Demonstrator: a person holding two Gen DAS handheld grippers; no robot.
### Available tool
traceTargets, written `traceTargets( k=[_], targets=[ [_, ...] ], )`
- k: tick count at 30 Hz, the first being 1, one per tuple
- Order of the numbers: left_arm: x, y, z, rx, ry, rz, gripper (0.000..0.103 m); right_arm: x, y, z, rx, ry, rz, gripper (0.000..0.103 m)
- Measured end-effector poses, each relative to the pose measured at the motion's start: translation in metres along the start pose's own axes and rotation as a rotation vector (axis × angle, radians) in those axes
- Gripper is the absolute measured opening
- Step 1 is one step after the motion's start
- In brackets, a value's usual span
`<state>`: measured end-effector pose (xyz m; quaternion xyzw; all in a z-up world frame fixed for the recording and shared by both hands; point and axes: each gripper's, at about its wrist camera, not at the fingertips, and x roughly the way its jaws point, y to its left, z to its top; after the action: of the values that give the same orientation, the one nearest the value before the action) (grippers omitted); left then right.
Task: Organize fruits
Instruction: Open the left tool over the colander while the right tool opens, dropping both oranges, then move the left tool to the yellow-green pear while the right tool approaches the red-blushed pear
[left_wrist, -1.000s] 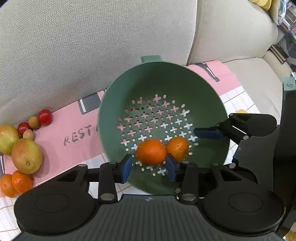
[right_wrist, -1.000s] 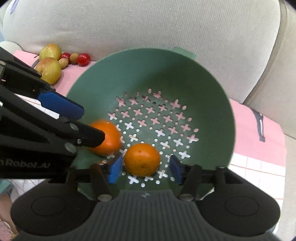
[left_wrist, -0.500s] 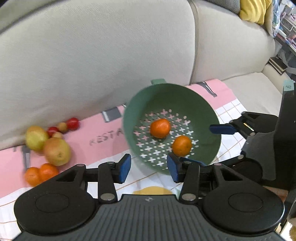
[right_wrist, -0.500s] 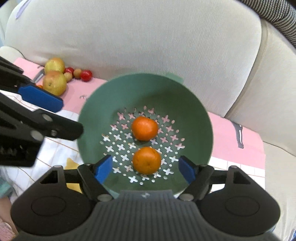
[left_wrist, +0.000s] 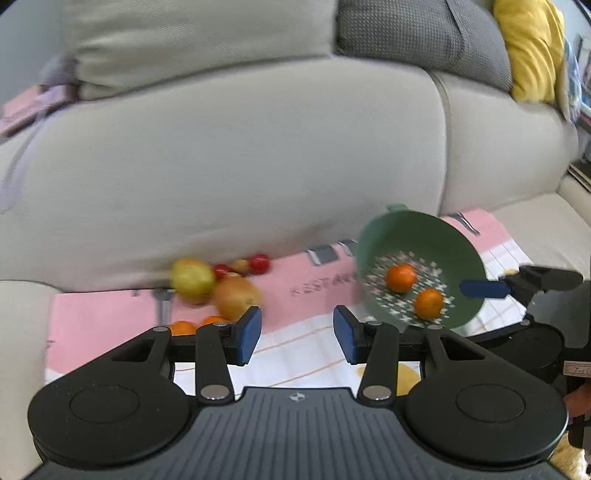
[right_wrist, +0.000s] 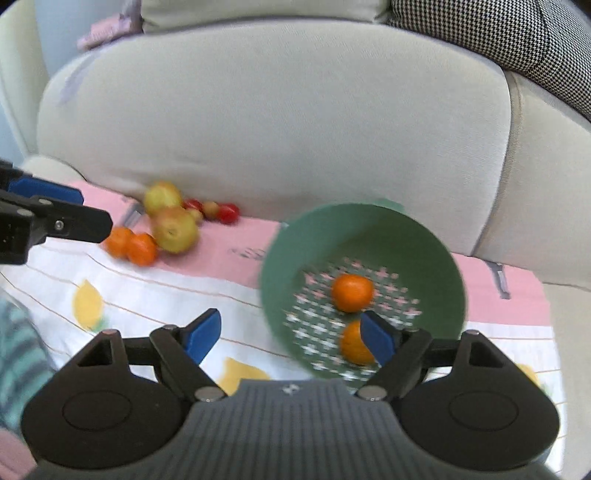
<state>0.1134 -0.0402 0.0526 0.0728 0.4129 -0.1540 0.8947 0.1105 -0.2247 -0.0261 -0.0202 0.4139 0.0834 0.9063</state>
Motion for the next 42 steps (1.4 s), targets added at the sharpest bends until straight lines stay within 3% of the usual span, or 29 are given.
traceTargets(
  k=[8, 16, 35, 42],
  targets=[
    [-0.032, 0.056, -0.016, -0.051, -0.102, 0.088, 0.054, -0.001, 0.043, -0.004, 0.087, -0.102, 0.083, 0.079],
    [-0.022, 0.089, -0.032, -0.059, -0.112, 0.089, 0.054, 0.013, 0.079, 0.004, 0.053, -0.166, 0.101, 0.079],
    [0.085, 0.135, -0.02, -0.198, -0.009, -0.011, 0.056, 0.128, 0.09, 0.051, 0.089, -0.029, 0.144, 0.079],
    [0.132, 0.143, -0.011, -0.198, 0.046, -0.035, 0.056, 0.172, 0.086, 0.063, 0.128, 0.02, 0.155, 0.078]
  ],
)
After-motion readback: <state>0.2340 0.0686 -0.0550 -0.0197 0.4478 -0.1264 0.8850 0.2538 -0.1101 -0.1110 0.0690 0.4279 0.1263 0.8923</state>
